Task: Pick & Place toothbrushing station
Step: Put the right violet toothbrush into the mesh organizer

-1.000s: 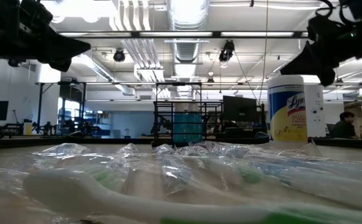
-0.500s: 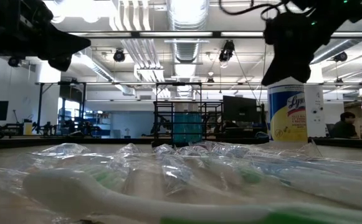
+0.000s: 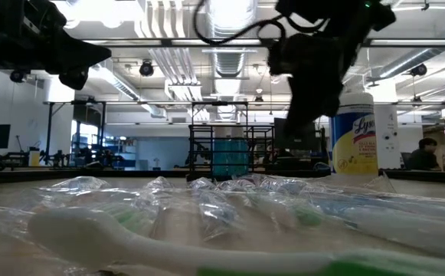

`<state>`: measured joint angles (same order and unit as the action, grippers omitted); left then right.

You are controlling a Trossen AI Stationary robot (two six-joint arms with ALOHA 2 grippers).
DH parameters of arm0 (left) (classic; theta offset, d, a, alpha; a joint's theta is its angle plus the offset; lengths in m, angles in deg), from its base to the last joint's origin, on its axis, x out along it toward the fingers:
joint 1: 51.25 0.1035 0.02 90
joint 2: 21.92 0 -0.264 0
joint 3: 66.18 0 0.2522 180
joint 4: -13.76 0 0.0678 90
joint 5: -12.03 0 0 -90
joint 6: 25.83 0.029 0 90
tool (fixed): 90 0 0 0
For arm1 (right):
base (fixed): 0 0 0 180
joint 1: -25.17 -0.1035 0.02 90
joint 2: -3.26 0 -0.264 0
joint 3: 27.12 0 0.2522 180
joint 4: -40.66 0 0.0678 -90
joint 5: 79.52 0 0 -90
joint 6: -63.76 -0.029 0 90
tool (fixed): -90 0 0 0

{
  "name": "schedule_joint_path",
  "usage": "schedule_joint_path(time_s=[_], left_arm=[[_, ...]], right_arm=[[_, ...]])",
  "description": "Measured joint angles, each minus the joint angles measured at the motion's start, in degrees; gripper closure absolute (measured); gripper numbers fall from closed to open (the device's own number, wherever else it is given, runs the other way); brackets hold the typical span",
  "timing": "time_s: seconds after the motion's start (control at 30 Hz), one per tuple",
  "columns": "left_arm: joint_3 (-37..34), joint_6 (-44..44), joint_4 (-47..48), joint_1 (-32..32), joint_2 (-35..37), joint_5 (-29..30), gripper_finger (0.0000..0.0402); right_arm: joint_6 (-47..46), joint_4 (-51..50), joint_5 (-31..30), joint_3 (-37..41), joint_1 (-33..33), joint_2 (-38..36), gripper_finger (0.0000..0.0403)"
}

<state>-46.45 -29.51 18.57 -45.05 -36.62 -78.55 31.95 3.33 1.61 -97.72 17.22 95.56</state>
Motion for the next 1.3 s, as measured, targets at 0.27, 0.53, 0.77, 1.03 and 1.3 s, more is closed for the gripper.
schedule_joint_path(time_s=[0.27, 0.53, 0.77, 1.03, 1.3], left_arm=[[-0.1, 0.0, 0.0, 0.0, 0.0, -0.3, 0.0394], [-0.5, -0.1, 1.3, 0.0, 0.0, -0.7, 0.0394], [-0.5, -0.6, 1.5, 0.0, 0.0, -1.1, 0.0394], [-0.5, -0.7, 1.5, 0.0, 0.0, -1.2, 0.0394], [-0.5, -0.9, 1.5, 0.0, 0.0, -1.2, 0.0394]], right_arm=[[-2.9, -7.4, 0.0, -11.6, -1.8, 9.6, 0.0358], [-6.6, -10.3, 0.0, -14.1, -2.3, 14.2, 0.0252], [-11.3, -10.3, 0.0, -13.6, -2.3, 16.4, 0.0195], [-11.3, -10.0, -0.4, -13.9, -2.2, 21.0, 0.019], [-9.9, -9.8, -0.3, -14.0, -2.3, 21.4, 0.0246]])
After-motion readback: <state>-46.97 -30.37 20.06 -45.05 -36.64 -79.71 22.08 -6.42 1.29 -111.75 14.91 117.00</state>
